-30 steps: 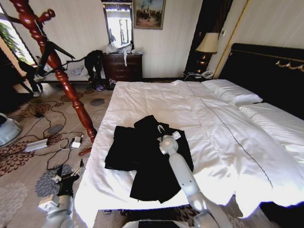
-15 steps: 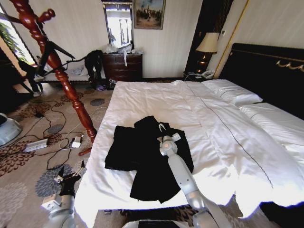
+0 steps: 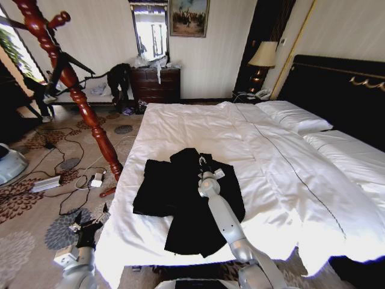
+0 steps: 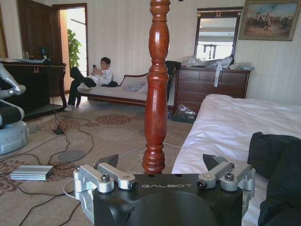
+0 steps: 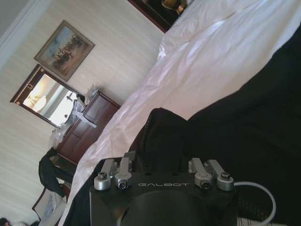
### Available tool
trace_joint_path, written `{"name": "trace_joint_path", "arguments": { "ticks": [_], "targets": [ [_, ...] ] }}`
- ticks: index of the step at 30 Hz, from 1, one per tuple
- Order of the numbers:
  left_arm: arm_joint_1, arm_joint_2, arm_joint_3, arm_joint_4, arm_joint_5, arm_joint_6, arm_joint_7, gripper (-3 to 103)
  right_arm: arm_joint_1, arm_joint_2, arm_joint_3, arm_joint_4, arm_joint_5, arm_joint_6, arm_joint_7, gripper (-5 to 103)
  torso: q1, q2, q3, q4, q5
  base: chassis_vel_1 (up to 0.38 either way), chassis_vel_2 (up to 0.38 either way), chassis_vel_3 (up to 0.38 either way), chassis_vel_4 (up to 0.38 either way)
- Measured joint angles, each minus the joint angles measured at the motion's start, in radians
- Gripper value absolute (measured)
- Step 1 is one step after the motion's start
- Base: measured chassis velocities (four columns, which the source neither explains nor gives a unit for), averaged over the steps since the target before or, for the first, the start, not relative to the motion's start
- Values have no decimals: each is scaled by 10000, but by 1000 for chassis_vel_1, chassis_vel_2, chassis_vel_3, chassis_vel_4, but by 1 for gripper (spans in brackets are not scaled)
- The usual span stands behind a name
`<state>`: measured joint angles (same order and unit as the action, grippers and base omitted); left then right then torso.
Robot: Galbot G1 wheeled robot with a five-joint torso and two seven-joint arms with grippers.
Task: Pick up the clothes from the bed and hang them on the clothes hanger.
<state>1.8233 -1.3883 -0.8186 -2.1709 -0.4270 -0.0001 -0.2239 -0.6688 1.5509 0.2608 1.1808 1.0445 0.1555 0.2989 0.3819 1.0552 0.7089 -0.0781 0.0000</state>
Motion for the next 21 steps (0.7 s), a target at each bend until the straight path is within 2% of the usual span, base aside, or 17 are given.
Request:
{"name": "trace_joint_path", "arguments": {
  "ticks": [1, 2, 3, 5, 6, 10, 12, 14, 16, 20, 21],
  "targets": [
    [0, 0, 0, 0, 0, 0, 0, 100, 0, 0, 0, 0, 0, 0, 0, 47, 0, 0, 0, 0, 0, 0, 0, 0, 0],
    [-5, -10, 7, 7, 6, -2, 0, 100, 27, -6, 12, -48, -23, 41, -45, 42, 0, 0, 0, 1, 0, 0, 0, 0, 0],
    [-7, -15, 11, 12, 11, -2, 0, 100, 45, -11, 22, -82, -40, 70, -73, 42, 0, 0, 0, 1, 0, 0, 0, 0, 0],
    [-12, -21, 15, 19, 18, -3, 0, 100, 79, -25, 31, -149, -78, 122, -115, 32, 0, 0, 0, 1, 0, 0, 0, 0, 0],
    [-12, -21, 15, 19, 18, -3, 0, 100, 79, -25, 31, -149, -78, 122, -115, 32, 0, 0, 0, 1, 0, 0, 0, 0, 0],
    [-26, -4, 5, 64, 28, -19, 0, 100, 174, -280, -131, -208, -211, 317, -258, 9, 0, 0, 0, 3, 1, 0, 0, 0, 0],
    [-20, 11, 0, 64, 29, -20, 0, 100, 163, -413, -236, -101, -214, 341, -258, 9, 0, 0, 0, 4, 2, 0, 0, 0, 0],
    [-6, 43, -16, 44, 22, -20, 0, 100, 72, -831, -556, 349, -211, 362, -250, 2, 0, -1, 0, 1, 1, 0, 0, 0, 0],
    [1, 57, -27, 22, 13, -21, 0, 100, 18, -1044, -718, 607, -211, 362, -242, 1, 0, 0, 0, 0, 2, 0, 0, 0, 0],
    [25, 214, -114, -124, -140, -22, -1, 100, -290, -2415, -1546, 2463, -122, 342, -43, 1, -1, -1, -1, 4, 4, 0, 0, 0, 0],
    [25, 214, -114, -124, -140, -22, -1, 100, -290, -2415, -1546, 2463, -122, 342, -43, 1, -1, -1, -1, 4, 4, 0, 0, 0, 0]
  ]
}}
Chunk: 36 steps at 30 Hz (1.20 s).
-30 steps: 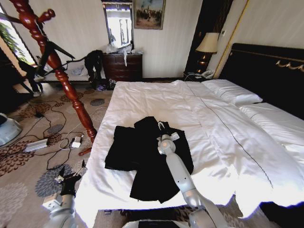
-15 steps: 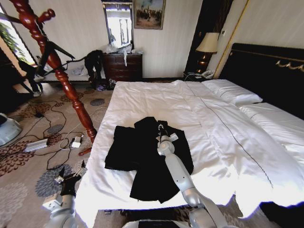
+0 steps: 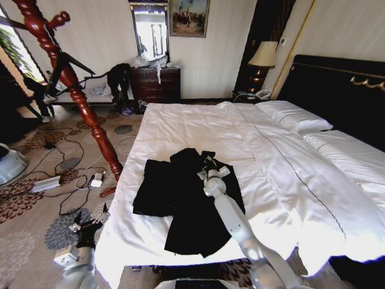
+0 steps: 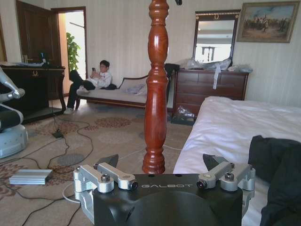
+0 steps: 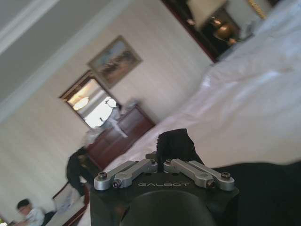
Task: Pick up the clothes from the bed and hang them on the clothes hanger.
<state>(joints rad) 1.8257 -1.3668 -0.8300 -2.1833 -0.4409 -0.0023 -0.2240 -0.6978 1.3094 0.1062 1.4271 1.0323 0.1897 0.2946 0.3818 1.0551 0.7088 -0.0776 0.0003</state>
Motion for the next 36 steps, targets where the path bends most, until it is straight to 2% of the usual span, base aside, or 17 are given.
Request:
{"name": "trace_joint_path", "arguments": {
  "ticks": [3, 4, 6, 8, 9, 11, 12, 14, 15, 19, 20, 21, 22, 24, 28, 36],
  "targets": [
    [-130, 306, -82, -140, -336, 1, -24, 100, -12, -1464, -383, 1513, 304, -141, 88, 1, 0, 0, 0, 0, 2, 0, 0, 0, 0],
    [-130, 306, -82, -140, -336, 1, -24, 100, -12, -1464, -383, 1513, 304, -141, 88, 1, 0, 0, 0, 0, 2, 0, 0, 0, 0],
    [-274, 579, -92, -267, -736, 1, -12, 100, 191, -2839, -520, 2720, 870, -263, 77, 1, 0, 0, 0, -11, -4, 0, 0, 0, 0],
    [-496, 964, -34, -528, -1499, 2, 119, 100, 460, -3763, -517, 3719, 1491, -373, -115, 1, 0, 1, -1, -7, -2, 0, 0, 0, 0],
    [-496, 964, -34, -528, -1499, 2, 119, 100, 460, -3763, -517, 3719, 1491, -373, -115, 1, 0, 1, -1, -7, -2, 0, 0, 0, 0],
    [-903, 1487, 85, -862, -2801, 197, 264, 100, 827, -4684, -304, 4694, 2345, -612, -489, 1, 0, 1, 0, -1, -5, 0, 0, 0, 0],
    [-903, 1487, 85, -862, -2801, 197, 264, 100, 827, -4684, -304, 4694, 2345, -612, -489, 1, 0, 1, 0, -1, -5, 0, 0, 0, 0],
    [-1356, 1942, 242, -1101, -4355, 544, 355, 100, 1170, -5378, -99, 5333, 2831, -733, -709, 1, -1, 1, -1, -5, -1, 0, 0, 0, 0],
    [-1356, 1942, 242, -1101, -4355, 544, 355, 100, 1170, -5378, -99, 5333, 2831, -733, -709, 1, -1, 1, -1, -5, -1, 0, 0, 0, 0],
    [-2002, 2363, 629, -1169, -6725, 1224, 303, 100, 1385, -5961, -3, 6010, 3166, -862, -815, 1, 0, 1, 0, -3, -3, 0, 0, 0, 0],
    [-2002, 2363, 629, -1169, -6725, 1224, 303, 100, 1385, -5961, -3, 6010, 3166, -862, -815, 1, 0, 1, 0, -3, -3, 0, 0, 0, 0],
    [-2189, 2433, 771, -1162, -7272, 1407, 234, 100, 1398, -6064, -3, 6196, 3218, -898, -819, 1, 0, 1, 0, 0, -3, 0, 0, 0, 0],
    [-2622, 2545, 1103, -1029, -8160, 1754, 118, 100, 1398, -6189, -23, 6531, 3269, -971, -820, 1, -1, 1, 0, -1, -2, 0, 0, 0, 0],
    [-3406, 2624, 1840, -476, -8725, 2084, 53, 100, 1375, -6247, -134, 6884, 3280, -1063, -816, 1, -1, 1, 0, -5, -3, 0, 0, 0, 0],
    [-4480, 2428, 2822, 521, -9263, 2498, -151, 100, 1391, -6187, -405, 7015, 3249, -1111, -797, 1, 0, 0, 2, -2, -3, 0, 0, 0, 0],
    [-5954, 1762, 4052, 2039, -9316, 2774, -45, 100, 1801, -6142, -821, 6938, 3243, -1094, -819, 1, 0, 0, 2, -1, -3, 0, 0, 0, 0]
  ]
}}
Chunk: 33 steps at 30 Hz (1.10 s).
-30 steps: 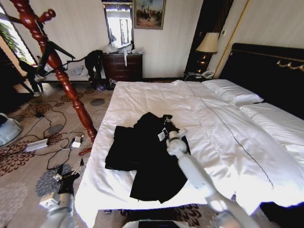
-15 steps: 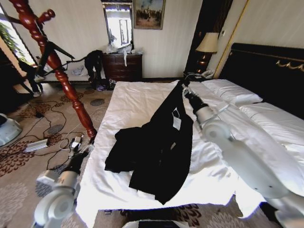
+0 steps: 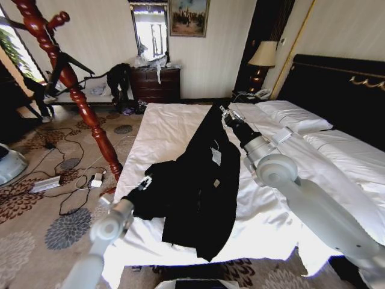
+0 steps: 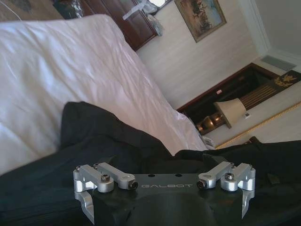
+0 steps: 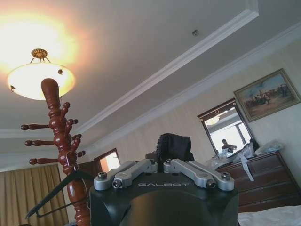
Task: Pick up the clothes from the bed and hang them on the clothes hanger.
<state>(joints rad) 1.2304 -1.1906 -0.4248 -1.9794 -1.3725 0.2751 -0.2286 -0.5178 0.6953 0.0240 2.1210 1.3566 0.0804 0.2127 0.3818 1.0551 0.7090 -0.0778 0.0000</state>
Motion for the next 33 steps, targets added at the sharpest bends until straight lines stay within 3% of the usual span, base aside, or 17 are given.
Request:
{"name": "trace_joint_path", "arguments": {
  "ticks": [4, 9, 13, 24, 31, 33],
  "targets": [
    [-1121, -676, 532, 1085, -114, 77, 94, 100, 281, 149, -190, -88, 26, 21, -16, 1, 1, -1, 1, -1, 1, 0, 0, 0, 0],
    [-1677, -1133, 874, 1691, -106, 140, 98, 100, 427, 276, -298, -176, 26, 25, -22, 1, 0, 0, 0, -3, 3, 0, 0, 0, 0],
    [-2296, -1898, 1301, 2863, 222, 155, 102, 100, 626, 640, -475, -428, -58, 41, -58, 1, 2, -1, 0, -2, 0, 0, 0, 0, 0],
    [-1905, -2010, 1053, 3015, 357, 189, 304, 100, 491, 758, -247, -577, -207, 51, -105, 1, 1, 0, -1, -1, 1, 0, 0, 0, 0],
    [-1803, -2250, 792, 3266, 189, 93, 1031, 101, 442, 787, -95, -635, -225, 54, -81, 1, 0, 0, -1, 1, 0, 0, 0, 0, 0],
    [-1937, -2417, 790, 3456, 128, 73, 1145, 96, 422, 748, -64, -594, -215, 54, -64, 1, 0, 0, -1, -4, 0, 0, 0, 0, 0]
  ]
}}
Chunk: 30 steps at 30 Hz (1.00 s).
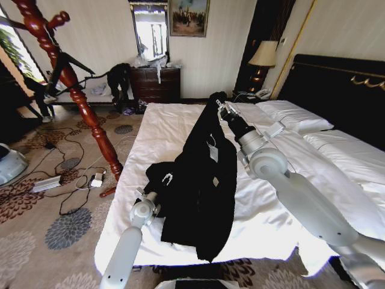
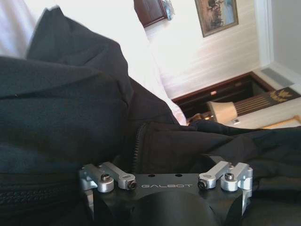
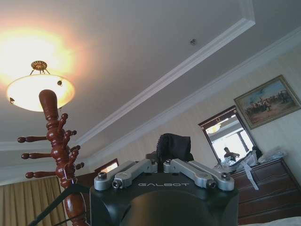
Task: Pick up the clothes from the bed and hang them on the clothes hanger.
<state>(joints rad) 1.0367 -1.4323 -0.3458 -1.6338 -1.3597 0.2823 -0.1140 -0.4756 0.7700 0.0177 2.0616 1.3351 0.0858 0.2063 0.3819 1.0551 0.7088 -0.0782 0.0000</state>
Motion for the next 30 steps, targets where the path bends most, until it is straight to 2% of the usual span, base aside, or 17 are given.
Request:
{"name": "trace_joint_path", "arguments": {
  "ticks": [1, 4, 7, 10, 13, 15, 18, 19, 20, 21, 22, 23, 24, 26, 28, 29, 30],
  "targets": [
    [-93, -140, 9, 144, -42, -1, 39, 85, -19, -42, 27, 25, 7, 0, 9, 1, 0, 0, 0, 0, 0, 0, 0, 0, 0],
    [-161, -321, 14, 272, -108, -18, 102, 81, -58, -94, 77, 66, 13, 0, 25, 1, 0, 0, 0, 1, 0, 0, 0, 0, 0],
    [-163, -465, -16, 287, -193, -76, 286, 64, -157, -148, 196, 144, 19, 0, 59, 1, 0, 1, 0, 2, 0, 0, 0, 0, 0],
    [-147, -515, -53, 283, -203, -128, 370, 58, -230, -196, 259, 188, 19, 0, 71, 1, -1, 0, 0, 2, 0, 0, 0, 0, 0],
    [-24, -501, -160, 4, -235, -179, 455, 42, -381, -283, 348, 228, 6, -14, 89, 1, 0, 1, 0, 2, 0, 0, 0, 0, 0],
    [13, -474, -179, -66, -240, -180, 459, 42, -401, -284, 356, 228, 3, -18, 99, 1, -1, 0, 0, 2, 0, 0, 0, 0, 0],
    [160, -331, -282, -352, -235, -213, 460, 26, -490, -247, 360, 184, -82, -37, 148, 1, 0, 1, 0, 3, -1, 0, 0, 0, 0],
    [160, -331, -282, -352, -235, -213, 460, 26, -490, -247, 360, 184, -82, -37, 148, 1, 0, 1, 0, 3, -1, 0, 0, 0, 0],
    [193, -299, -296, -413, -231, -215, 461, 21, -507, -237, 360, 167, -103, -39, 155, 1, 0, 1, 0, 3, -1, 0, 0, 0, 0],
    [284, -195, -334, -600, -205, -231, 460, 15, -551, -209, 360, 125, -149, -44, 185, 1, 0, 1, 0, 3, -1, 0, 0, 0, 0],
    [316, -145, -349, -678, -193, -241, 458, 15, -568, -198, 360, 110, -163, -46, 206, 1, -1, 1, 0, 2, -1, 0, 0, 0, 0],
    [362, -49, -373, -800, -169, -256, 446, 10, -593, -185, 368, 90, -183, -51, 236, 1, -1, 1, 0, 2, -1, 0, 0, 0, 0],
    [362, -49, -373, -800, -169, -256, 446, 10, -593, -185, 368, 90, -183, -51, 236, 1, -1, 1, 0, 2, -1, 0, 0, 0, 0],
    [444, 270, -440, -1087, -90, -303, 420, 2, -637, -177, 430, 70, -213, -55, 272, 1, 0, 1, 0, 2, -2, 0, 0, 0, 0],
    [528, 925, -558, -1577, -21, -381, 362, 2, -660, -225, 519, 31, -275, -58, 285, 1, -1, 1, 0, 3, -5, 0, 0, 0, 0],
    [528, 925, -558, -1577, -21, -381, 362, 2, -660, -225, 519, 31, -275, -58, 285, 1, -1, 1, 0, 3, -5, 0, 0, 0, 0],
    [557, 1338, -641, -1891, -39, -418, 300, 2, -660, -282, 563, -26, -348, -58, 297, 1, -1, 1, 0, 2, -6, 0, 0, 0, 0]
  ]
}}
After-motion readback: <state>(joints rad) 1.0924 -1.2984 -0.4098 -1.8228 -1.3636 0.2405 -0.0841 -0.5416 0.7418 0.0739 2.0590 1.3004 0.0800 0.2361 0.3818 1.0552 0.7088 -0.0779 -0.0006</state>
